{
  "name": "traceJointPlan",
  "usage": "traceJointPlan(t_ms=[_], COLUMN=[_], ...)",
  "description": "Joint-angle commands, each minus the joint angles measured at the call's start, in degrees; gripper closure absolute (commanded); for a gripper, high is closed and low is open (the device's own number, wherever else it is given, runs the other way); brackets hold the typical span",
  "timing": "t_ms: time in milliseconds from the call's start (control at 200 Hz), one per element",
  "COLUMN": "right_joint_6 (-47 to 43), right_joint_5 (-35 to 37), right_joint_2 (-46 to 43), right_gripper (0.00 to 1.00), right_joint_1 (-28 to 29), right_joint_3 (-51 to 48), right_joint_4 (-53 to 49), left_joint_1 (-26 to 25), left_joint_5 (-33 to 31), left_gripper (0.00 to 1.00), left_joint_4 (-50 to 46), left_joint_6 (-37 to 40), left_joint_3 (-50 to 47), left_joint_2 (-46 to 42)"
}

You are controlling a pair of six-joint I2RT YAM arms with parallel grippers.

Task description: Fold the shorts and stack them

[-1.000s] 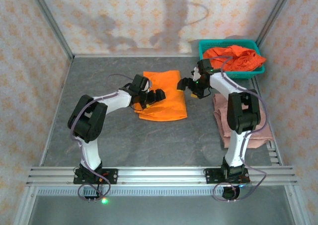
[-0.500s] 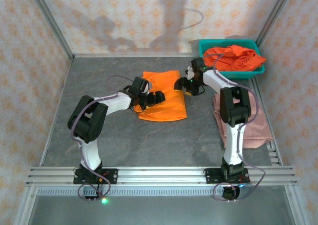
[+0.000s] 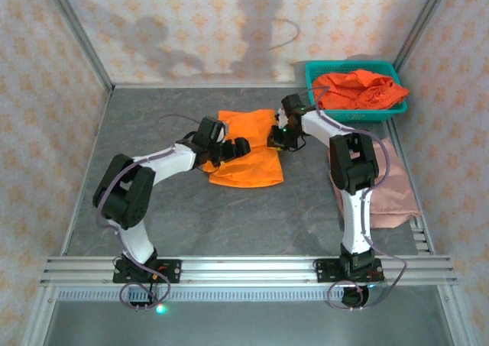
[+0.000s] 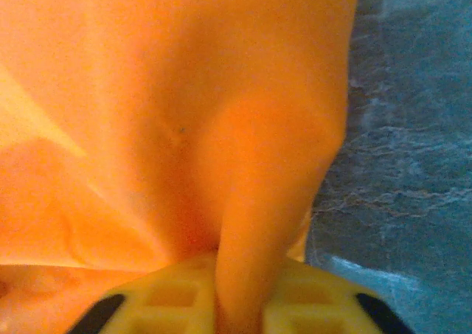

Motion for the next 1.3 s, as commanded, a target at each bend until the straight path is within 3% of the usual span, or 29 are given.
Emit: traceJointPlan(t_ms=[0, 70, 370, 480, 525, 741, 921, 1291], right_joint_6=[0.0, -0.8, -4.8, -5.8, -5.9, -5.8, -5.2, -6.2], right_joint_5=[7.3, 11.9, 31.4, 38.3, 40.5, 49.6, 55.1, 65.3], right_joint_2=[-2.0, -4.5, -18.0, -23.1, -24.9, -31.1, -33.2, -33.0], right_gripper=[0.93, 1.00, 1.00, 1.00, 1.00, 1.00, 1.00, 1.00], right_joint_1=[0.4, 0.6, 1.0, 1.0, 1.0, 1.0, 1.0, 1.1], right_joint_3=[-1.0, -1.7, -4.7, -5.9, -6.5, -6.3, -5.1, -1.7], right_joint_4=[-2.3, -4.3, -19.2, -24.4, -26.1, -33.4, -38.4, -44.1], left_joint_1=[-0.3, -0.7, -2.3, -2.7, -2.7, -4.0, -5.7, -6.1], left_joint_5=[-5.6, -9.1, -20.0, -23.3, -24.2, -29.4, -38.7, -35.1], left_gripper=[0.11, 0.11, 0.08, 0.07, 0.00, 0.00, 0.00, 0.00], left_joint_4=[-1.5, -3.3, -10.2, -13.8, -14.8, -18.9, -24.2, -19.3], left_joint_6=[3.1, 5.5, 15.5, 17.8, 18.5, 19.9, 18.7, 18.9], left_joint_3=[-0.1, -0.4, -1.7, -1.6, -1.8, -2.4, -1.0, -4.0], left_joint_2=[-8.9, -13.9, -30.4, -33.4, -34.4, -38.2, -38.5, -37.2])
